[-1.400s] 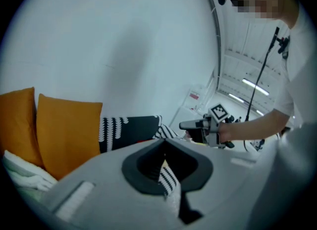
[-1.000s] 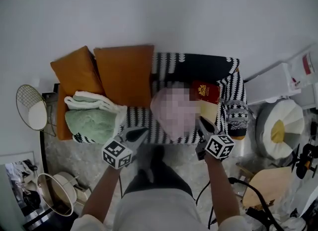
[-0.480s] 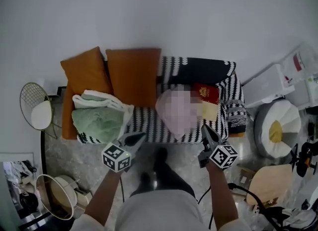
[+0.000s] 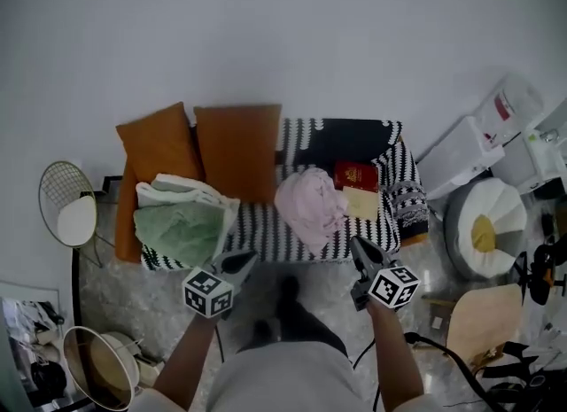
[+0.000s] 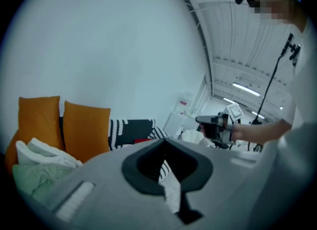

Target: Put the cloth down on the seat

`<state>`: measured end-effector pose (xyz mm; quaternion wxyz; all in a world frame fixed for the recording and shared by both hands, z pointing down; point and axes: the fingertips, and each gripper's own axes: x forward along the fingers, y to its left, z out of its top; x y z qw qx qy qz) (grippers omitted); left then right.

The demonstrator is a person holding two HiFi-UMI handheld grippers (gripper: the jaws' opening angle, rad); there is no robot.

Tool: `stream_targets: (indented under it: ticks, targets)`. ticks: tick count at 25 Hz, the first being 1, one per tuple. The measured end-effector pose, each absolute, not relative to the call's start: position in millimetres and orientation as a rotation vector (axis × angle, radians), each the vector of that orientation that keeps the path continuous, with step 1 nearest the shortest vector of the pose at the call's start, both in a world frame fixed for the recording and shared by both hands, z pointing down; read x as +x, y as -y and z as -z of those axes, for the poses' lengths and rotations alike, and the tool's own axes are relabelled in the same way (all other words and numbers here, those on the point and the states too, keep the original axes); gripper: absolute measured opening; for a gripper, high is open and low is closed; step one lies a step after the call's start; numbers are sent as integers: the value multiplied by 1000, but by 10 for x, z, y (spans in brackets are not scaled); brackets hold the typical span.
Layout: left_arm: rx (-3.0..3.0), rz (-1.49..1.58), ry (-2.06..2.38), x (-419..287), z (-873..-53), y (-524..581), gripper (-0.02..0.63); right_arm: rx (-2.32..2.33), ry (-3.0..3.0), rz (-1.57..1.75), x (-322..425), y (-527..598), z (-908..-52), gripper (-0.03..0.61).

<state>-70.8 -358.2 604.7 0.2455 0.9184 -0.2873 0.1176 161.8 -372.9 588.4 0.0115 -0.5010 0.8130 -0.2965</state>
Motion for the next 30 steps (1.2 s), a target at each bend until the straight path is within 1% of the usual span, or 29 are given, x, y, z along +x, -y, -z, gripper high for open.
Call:
stream_targets:
  ticks: [8, 17, 23, 30]
  targets:
    - [2566, -260, 713, -739, -5676, 2784, 2, -1664, -2553, 789, 1631, 2720, -5575, 5]
    - [2585, -260, 665, -614, -5589, 2107, 2, -1756, -2486, 782, 1813, 1808, -5507, 5]
    - [2594, -252, 658, -440, -5501, 1810, 2, -1768, -2487, 702, 2003, 1465, -5320, 5]
    - [2612, -223, 698, -118, -5321, 1614, 2, -1741, -2495, 657, 2397, 1276, -5182, 5]
